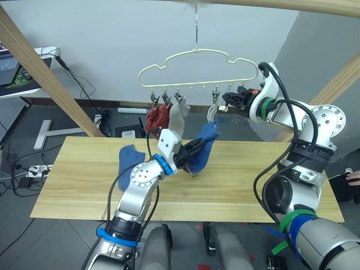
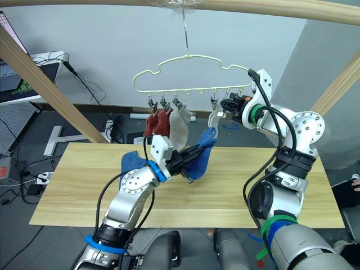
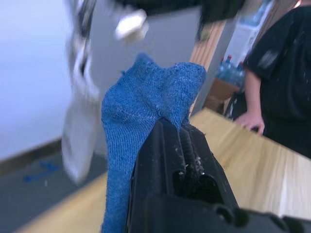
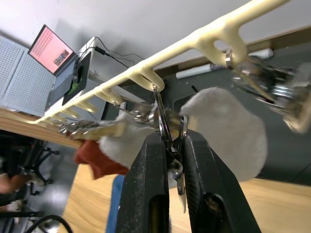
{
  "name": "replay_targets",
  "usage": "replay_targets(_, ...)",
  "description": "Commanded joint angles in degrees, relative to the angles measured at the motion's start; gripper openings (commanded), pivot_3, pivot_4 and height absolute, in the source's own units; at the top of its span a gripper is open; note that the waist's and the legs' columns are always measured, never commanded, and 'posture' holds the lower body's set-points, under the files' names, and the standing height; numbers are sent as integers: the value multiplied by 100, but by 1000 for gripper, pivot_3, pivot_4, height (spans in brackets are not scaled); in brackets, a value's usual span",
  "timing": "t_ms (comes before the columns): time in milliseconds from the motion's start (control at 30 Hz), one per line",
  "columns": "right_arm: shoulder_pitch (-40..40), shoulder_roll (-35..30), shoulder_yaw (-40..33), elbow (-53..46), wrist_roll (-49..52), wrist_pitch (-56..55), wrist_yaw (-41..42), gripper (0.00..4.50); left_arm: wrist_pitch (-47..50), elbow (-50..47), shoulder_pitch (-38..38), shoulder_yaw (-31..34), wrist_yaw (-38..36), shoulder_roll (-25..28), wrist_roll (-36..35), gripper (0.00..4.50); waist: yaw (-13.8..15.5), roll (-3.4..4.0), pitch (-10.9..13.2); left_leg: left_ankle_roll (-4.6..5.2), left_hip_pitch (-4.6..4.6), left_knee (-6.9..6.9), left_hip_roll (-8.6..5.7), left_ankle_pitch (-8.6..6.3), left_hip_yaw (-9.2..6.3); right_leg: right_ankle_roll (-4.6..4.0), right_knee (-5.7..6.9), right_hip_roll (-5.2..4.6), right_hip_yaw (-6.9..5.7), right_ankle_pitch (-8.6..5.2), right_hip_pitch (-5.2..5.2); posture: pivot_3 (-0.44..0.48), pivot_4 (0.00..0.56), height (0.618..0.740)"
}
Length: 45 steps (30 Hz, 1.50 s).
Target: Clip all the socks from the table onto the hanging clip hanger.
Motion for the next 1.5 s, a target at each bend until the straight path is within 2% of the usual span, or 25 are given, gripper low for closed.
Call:
replay_targets(33,-187,31,-255,-173,28,198,-116,100,-303,-64,-74,-55,86,29,131,22,-26,0,0,0,0,-1,0,0,0,0,-2,0,0,0,0,-74,287,740)
replay_targets(400,-395,212,-578,-209,-50,476,-263,100,-639,304,-340,-137,159,-23,323,22,-78,0,0,0,-3,-10,1,0,-1,0,-14,4,-2,0,-1,-81,286,740)
replay_targets(967,-415,168,-539,-141,57,476,-195,100,-1019,755,-735,-154,366,-21,659,22,-94,0,0,0,-6,-44,3,0,-1,1,-49,3,-4,0,-1,-82,287,740)
replay_targets(1200,-449,154,-551,-240,172,475,38,2544,-944,762,-768,-175,282,-83,585,0,-101,0,0,0,-6,-44,2,0,1,1,-50,3,-3,0,-1,-85,285,740)
replay_targets(1233,-455,142,-549,-267,179,474,68,2772,-917,768,-786,-176,281,-102,568,0,-100,0,0,0,-6,-44,2,0,1,1,-49,3,-4,0,-1,-85,285,740)
replay_targets(1300,-261,-141,-109,-512,244,320,361,3449,-780,822,-832,-227,230,-142,534,0,-94,2,1,0,-6,-44,2,0,0,1,-49,3,-4,0,-2,-83,284,740)
replay_targets(1400,10,-381,9,-1048,426,417,624,4457,-449,882,-904,-183,213,-306,309,0,-96,2,1,0,-9,-45,1,0,0,1,-54,1,-3,0,-1,-92,284,740)
replay_targets(1433,219,-557,209,-1322,468,342,749,4457,-356,914,-919,-167,205,-356,240,0,-92,2,1,1,-10,-46,1,0,0,2,-56,1,-3,0,-1,-92,284,740)
replay_targets(1500,598,-842,576,-1778,502,181,940,4500,-218,948,-919,-151,133,-400,116,482,-97,2,1,1,-10,-48,1,-1,-1,3,-58,1,-4,-1,0,-104,282,740)
